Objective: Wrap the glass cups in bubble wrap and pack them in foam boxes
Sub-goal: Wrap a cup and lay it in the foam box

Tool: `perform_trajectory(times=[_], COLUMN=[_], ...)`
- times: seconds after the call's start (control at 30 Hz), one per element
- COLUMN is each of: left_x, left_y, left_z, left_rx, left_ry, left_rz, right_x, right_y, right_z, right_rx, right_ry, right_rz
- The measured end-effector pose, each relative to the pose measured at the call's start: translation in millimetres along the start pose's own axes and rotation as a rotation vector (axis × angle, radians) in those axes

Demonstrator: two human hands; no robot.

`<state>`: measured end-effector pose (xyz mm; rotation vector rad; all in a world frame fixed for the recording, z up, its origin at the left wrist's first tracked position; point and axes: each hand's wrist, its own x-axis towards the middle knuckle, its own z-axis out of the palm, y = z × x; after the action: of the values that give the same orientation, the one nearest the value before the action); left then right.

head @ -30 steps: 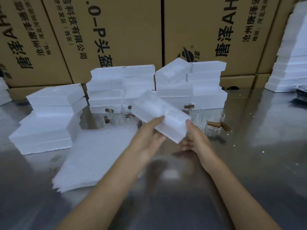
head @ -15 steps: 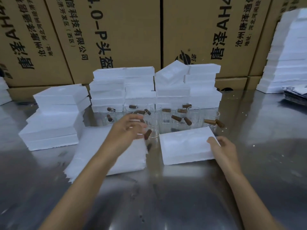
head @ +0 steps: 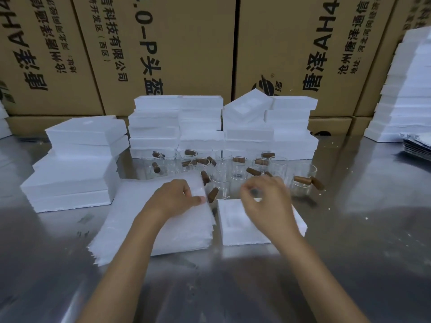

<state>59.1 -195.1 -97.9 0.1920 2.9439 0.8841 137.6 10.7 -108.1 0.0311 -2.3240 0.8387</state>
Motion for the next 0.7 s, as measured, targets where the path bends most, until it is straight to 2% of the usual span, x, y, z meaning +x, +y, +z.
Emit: perform_trajectory(times=[0.07, 0.13, 0.23, 0.33, 0.4, 0.6, 0.63, 0.7], left_x=[9, 13, 16, 12, 6, -2, -2, -2], left_y=[1, 0, -11, -20, -24, -24, -25, -24], left_z=[-3, -9, -17, -24, -23, -22, -23, -24], left_rx=[0.028, 0.008, -0.089, -0.228, -0.319, -0.411, -0.427, -0.441], left_ry=[-0.092, -0.157, -0.218, -0.22, -0.194, -0.053, -0.035, -0.018], left_rz=[-0.002, 0.015, 0.054, 0.075, 0.072, 0.121, 0.135, 0.163], right_x=[20, 37, 45, 48, 48, 51, 53, 57], right_y=[-18, -30, -35, -30, -25, -6, -3, -1], right_z=[20, 41, 70, 84, 81, 48, 43, 32], right_rx=[-0.097, -0.244, -0.484, -0.518, -0.504, -0.395, -0.316, 0.007], right_ry=[-0.177, -0.266, -0.331, -0.34, -0.36, -0.21, -0.181, -0.148], right_rz=[0.058, 0.118, 0.189, 0.245, 0.277, 0.309, 0.322, 0.35])
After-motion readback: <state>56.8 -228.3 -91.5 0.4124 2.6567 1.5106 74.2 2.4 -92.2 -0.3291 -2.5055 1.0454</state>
